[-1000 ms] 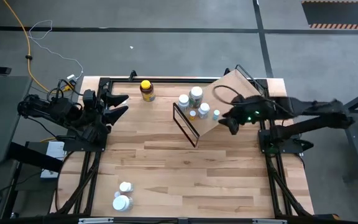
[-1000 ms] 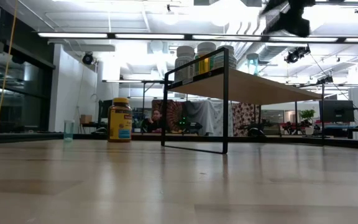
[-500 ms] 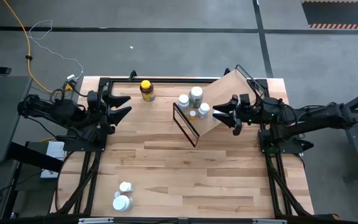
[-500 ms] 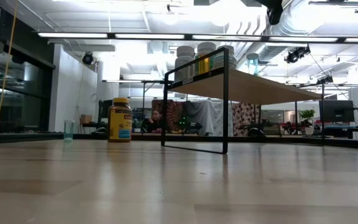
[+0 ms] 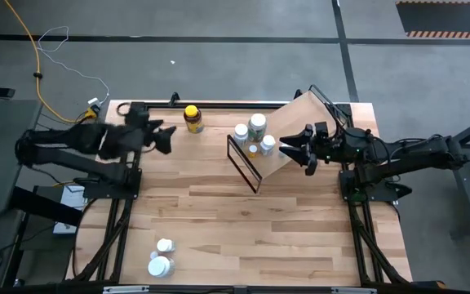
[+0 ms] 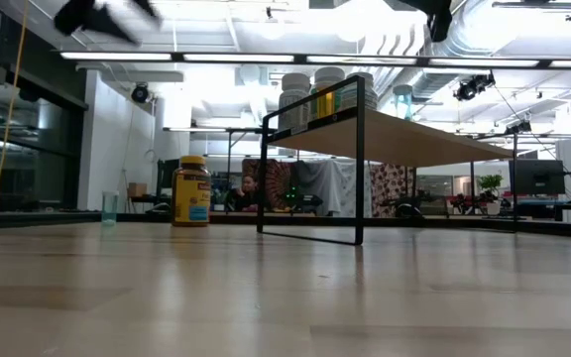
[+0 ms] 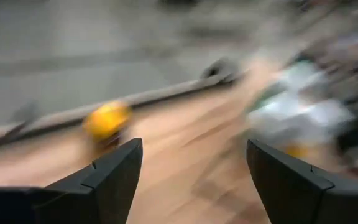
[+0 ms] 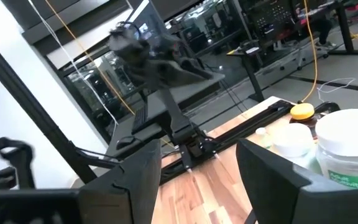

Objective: Pick and place medicine bottles onto shelf by color
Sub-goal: Put the green pill bottle on the shelf

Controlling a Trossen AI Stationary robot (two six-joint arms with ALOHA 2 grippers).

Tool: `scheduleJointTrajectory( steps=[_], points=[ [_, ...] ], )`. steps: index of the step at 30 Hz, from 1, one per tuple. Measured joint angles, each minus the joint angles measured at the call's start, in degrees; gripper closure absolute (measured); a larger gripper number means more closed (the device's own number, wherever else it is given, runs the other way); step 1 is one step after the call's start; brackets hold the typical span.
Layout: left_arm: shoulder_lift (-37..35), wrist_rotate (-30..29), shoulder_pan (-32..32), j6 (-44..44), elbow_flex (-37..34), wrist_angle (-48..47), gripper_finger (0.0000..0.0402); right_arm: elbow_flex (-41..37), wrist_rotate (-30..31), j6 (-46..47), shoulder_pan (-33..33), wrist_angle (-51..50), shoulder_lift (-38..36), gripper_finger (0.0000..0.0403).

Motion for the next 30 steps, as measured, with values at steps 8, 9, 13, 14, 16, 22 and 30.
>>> scheduleJointTrajectory(
  steps=[8,9,13,14,16,22,30],
  points=[
    [10.62,20.84,26.97,3.66,1.44,-20.70,0.0124,0.00,0.04,-0.04,0.00,-0.04,0.02,0.0203],
    [11.47,23.05,29.44,5.71,0.56,-19.60,0.0124,0.00,0.04,-0.04,0.00,-0.04,0.02,0.0203],
    [14.79,28.29,37.29,10.88,-3.92,-14.51,0.0124,0.00,0.04,1.42,0.00,-0.21,0.02,0.0203],
    [15.35,29.23,39.01,11.21,-5.06,-12.98,0.0124,0.00,0.04,1.45,0.00,-0.30,0.02,0.0203],
    [16.20,30.61,42.04,11.82,-7.61,-9.58,0.0124,0.00,0.04,1.38,0.00,-0.55,0.02,0.0203],
    [17.19,35.56,48.32,11.72,-15.17,0.90,0.0124,0.00,0.04,1.38,0.00,-0.94,0.04,0.0203],
    [20.82,32.48,51.41,11.52,-19.19,7.39,0.0124,0.00,0.09,1.38,0.00,-0.96,0.04,0.0203]
  ],
)
